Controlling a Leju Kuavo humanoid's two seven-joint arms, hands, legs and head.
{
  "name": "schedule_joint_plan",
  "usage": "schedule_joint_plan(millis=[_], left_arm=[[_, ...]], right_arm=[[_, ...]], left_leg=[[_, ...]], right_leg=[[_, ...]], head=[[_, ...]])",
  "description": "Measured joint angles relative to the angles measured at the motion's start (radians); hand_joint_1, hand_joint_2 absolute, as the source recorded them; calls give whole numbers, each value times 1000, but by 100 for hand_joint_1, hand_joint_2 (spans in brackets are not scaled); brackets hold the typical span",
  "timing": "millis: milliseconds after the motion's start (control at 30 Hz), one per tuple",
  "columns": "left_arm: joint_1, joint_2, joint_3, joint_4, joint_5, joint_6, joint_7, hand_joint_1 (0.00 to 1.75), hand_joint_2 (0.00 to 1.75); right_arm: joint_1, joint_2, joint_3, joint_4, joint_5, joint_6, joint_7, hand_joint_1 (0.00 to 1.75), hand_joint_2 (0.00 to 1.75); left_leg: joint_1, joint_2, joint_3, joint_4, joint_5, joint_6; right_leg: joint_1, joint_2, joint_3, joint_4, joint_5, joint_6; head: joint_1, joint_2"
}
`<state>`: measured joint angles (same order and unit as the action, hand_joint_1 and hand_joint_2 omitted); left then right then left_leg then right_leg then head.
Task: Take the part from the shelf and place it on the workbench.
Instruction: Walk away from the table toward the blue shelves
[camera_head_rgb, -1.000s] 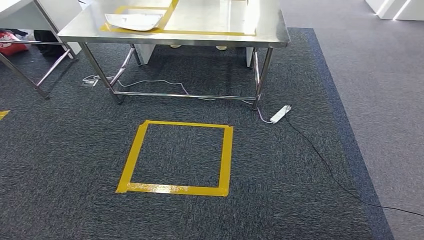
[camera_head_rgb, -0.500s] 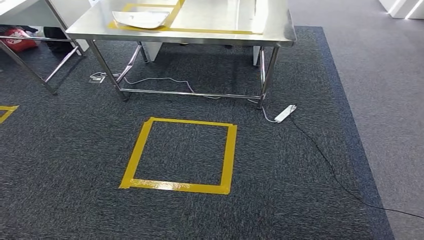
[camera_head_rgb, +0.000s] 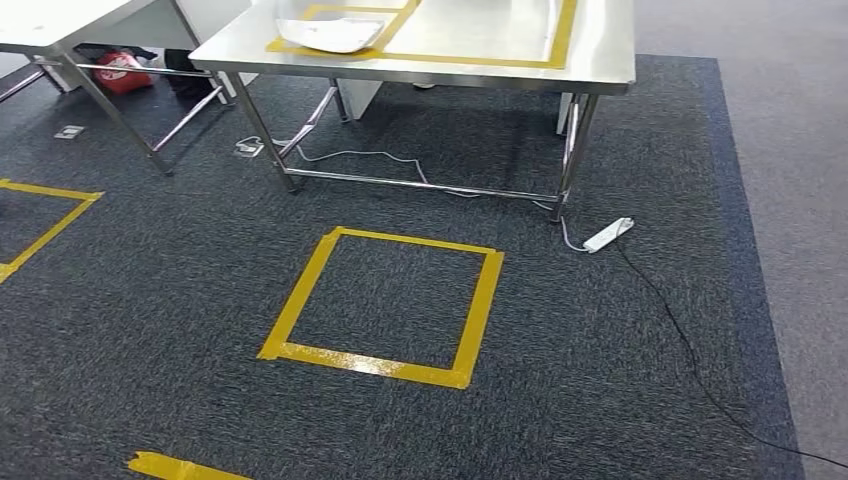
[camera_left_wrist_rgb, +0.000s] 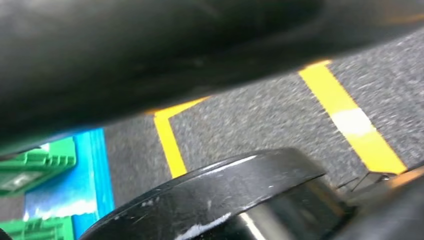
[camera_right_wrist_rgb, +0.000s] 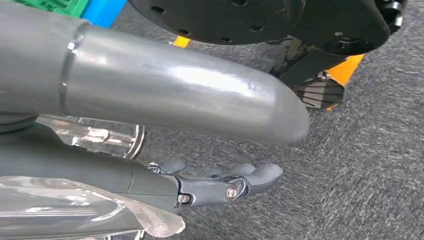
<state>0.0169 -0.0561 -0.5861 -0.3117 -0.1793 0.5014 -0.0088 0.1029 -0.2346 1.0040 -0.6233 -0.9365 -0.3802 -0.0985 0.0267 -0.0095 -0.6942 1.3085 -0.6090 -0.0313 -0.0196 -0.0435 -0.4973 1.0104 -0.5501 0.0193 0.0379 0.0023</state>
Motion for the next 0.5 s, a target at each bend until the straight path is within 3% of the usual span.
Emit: schedule_joint_plan(millis=[33, 67, 133, 167, 200, 267, 300, 367, 433, 500], left_arm=[[2, 0, -1, 0, 0, 0, 1, 0, 0], [3, 0, -3, 0, 0, 0, 3, 0, 0], [3, 2, -5, 0, 0, 1, 5, 0, 0], [1, 2, -5, 0, 0, 1, 6, 0, 0], [0, 3, -6, 0, 0, 1, 7, 0, 0], [1, 3, -7, 0, 1, 1, 8, 0, 0], [3, 2, -8, 0, 1, 2, 10, 0, 0], [5, 2, -9, 0, 2, 2, 11, 0, 0], [2, 1, -11, 0, 2, 2, 12, 0, 0], [0, -2, -12, 0, 3, 2, 12, 0, 0]], right_arm=[[-1, 0, 0, 2, 0, 0, 0, 0, 0], [-2, 0, 0, 3, 0, 1, -1, 0, 0], [-6, 2, 1, 5, 0, 1, -1, 0, 0], [-7, 4, 3, 6, 0, 2, -2, 0, 0], [-9, 6, 4, 9, 0, 2, -2, 0, 0], [-14, 7, 6, 13, 0, 2, -2, 0, 0], [-17, 7, 6, 14, 0, 3, -2, 0, 0], [-20, 8, 9, 16, 0, 4, -3, 0, 0], [-19, 8, 14, 20, 2, 6, -3, 0, 0], [-17, 8, 18, 25, 3, 6, -3, 0, 0]], left_leg=[[-6, 1, 8, -6, 13, 10], [-15, 7, 33, -48, 43, 24], [-37, 47, 99, -176, 103, 58], [-46, 68, 124, -229, 115, 70], [-52, 82, 136, -259, 115, 75], [-54, 72, 139, -280, 110, 74], [-51, 61, 139, -284, 114, 73], [-44, 38, 140, -296, 123, 78], [-41, 15, 137, -298, 128, 81], [-42, -13, 134, -298, 130, 81]], right_leg=[[6, -12, 1, 0, 0, -2], [12, -24, 3, 0, -1, -4], [21, -46, 5, 0, -7, -7], [25, -57, 6, 0, -10, -8], [28, -68, 5, 0, -12, -7], [30, -92, 9, -1, -13, -2], [30, -86, 9, 1, -17, 2], [25, -34, -12, 46, -48, 12], [18, 25, -71, 164, -106, 21], [17, 40, -126, 266, -134, 23]], head=[[0, 0], [-1, 0], [0, 0], [-1, 0], [0, 0], [-3, 0], [-1, 0], [2, 0], [4, 0], [5, 0]])
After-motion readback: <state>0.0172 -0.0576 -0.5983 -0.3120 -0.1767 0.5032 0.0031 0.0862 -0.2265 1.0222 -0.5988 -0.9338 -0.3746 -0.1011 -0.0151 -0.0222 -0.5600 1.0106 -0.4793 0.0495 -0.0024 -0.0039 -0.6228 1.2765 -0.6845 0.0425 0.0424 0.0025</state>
